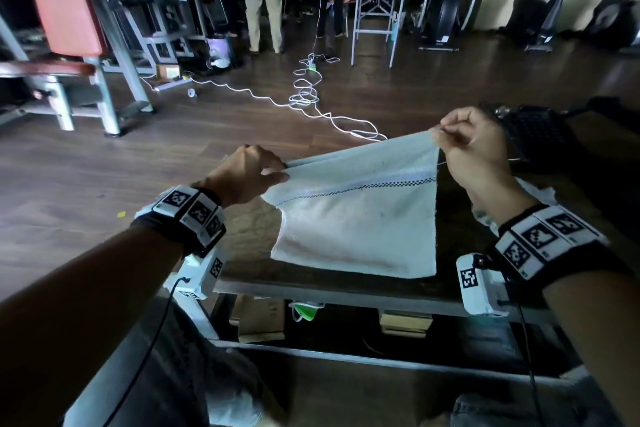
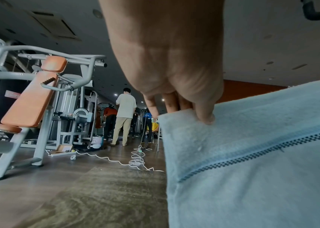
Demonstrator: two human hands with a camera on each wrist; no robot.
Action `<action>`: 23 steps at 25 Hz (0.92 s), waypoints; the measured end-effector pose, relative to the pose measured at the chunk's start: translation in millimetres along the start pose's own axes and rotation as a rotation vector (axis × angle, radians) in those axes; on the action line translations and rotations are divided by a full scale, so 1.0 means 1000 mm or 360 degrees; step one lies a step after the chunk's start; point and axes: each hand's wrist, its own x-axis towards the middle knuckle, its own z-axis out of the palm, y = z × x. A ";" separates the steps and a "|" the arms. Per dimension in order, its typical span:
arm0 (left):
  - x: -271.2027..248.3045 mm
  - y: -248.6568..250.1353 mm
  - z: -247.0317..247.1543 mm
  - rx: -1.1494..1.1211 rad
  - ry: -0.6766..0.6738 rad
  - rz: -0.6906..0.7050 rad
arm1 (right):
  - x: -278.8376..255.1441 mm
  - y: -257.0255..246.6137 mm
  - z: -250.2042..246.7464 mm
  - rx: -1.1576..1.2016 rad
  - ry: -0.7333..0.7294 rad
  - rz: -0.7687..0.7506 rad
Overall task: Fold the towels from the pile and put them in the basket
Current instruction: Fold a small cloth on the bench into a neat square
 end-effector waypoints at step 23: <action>0.039 0.005 -0.052 0.0376 0.0148 0.0191 | 0.038 -0.007 -0.018 -0.0449 0.0007 0.0364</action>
